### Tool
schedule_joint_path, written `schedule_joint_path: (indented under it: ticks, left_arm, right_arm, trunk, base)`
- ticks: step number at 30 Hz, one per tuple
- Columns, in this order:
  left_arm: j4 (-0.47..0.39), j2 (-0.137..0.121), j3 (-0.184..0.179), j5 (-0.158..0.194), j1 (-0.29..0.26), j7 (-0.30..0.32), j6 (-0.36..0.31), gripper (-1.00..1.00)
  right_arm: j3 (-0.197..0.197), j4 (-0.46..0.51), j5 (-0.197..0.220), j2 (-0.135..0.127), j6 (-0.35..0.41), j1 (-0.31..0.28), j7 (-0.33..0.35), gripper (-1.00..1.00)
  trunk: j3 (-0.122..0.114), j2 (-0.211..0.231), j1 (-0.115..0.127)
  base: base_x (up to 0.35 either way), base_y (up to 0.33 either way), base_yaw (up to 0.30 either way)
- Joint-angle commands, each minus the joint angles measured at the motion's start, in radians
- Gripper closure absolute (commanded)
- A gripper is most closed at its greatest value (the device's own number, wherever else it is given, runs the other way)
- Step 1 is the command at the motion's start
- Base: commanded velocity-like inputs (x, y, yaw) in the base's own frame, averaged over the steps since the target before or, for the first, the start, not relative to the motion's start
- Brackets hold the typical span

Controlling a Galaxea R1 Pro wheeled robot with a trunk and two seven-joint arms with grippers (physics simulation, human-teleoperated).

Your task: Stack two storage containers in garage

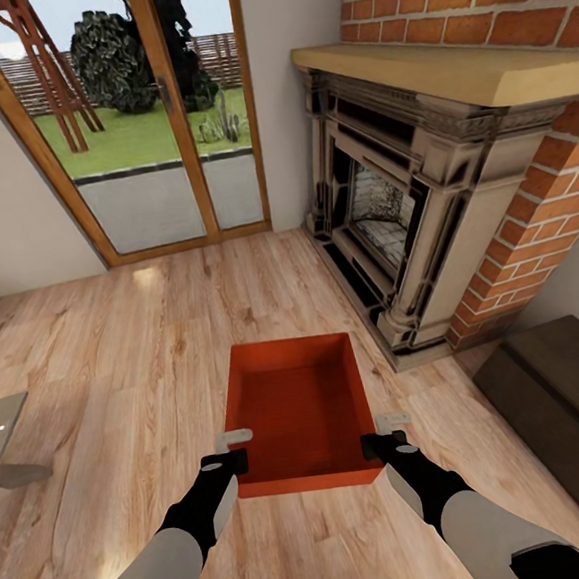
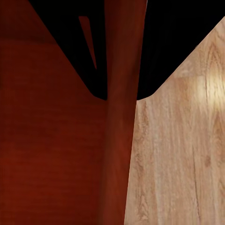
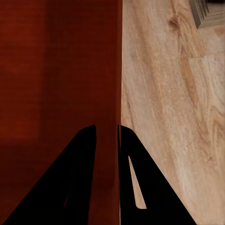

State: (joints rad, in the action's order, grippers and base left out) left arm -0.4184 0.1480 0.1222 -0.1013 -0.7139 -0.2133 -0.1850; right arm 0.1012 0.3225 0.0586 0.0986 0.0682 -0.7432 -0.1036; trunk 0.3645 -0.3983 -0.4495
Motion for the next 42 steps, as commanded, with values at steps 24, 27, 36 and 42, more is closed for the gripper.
schedule_joint_path:
  ticks: [24,27,36,42]
  left_arm:
    - [-0.033,0.008,0.014,-0.014,-0.001,0.001,-0.003,1.00]
    - [-0.033,0.008,0.015,-0.014,-0.001,0.001,-0.003,1.00]
    - [-0.033,0.008,0.014,-0.012,-0.001,0.001,-0.007,1.00]
    - [-0.033,0.008,0.014,-0.012,-0.001,0.001,-0.007,1.00]
  right_arm:
    - [0.017,-0.002,0.024,0.003,0.006,0.001,-0.001,1.00]
    - [0.017,-0.002,0.024,0.003,0.006,0.001,-0.001,1.00]
    - [0.017,-0.002,0.024,0.003,0.006,0.001,-0.001,1.00]
    - [0.017,-0.002,0.024,0.003,0.005,0.001,-0.001,1.00]
  trunk:
    - [-0.036,-0.002,-0.001]
    - [-0.041,-0.002,-0.001]
    - [-0.055,-0.002,-0.001]
    - [-0.065,-0.002,-0.001]
  base:
    - [0.000,0.000,0.000]
    - [0.000,0.000,0.000]
    - [0.000,0.000,0.000]
    - [0.000,0.000,0.000]
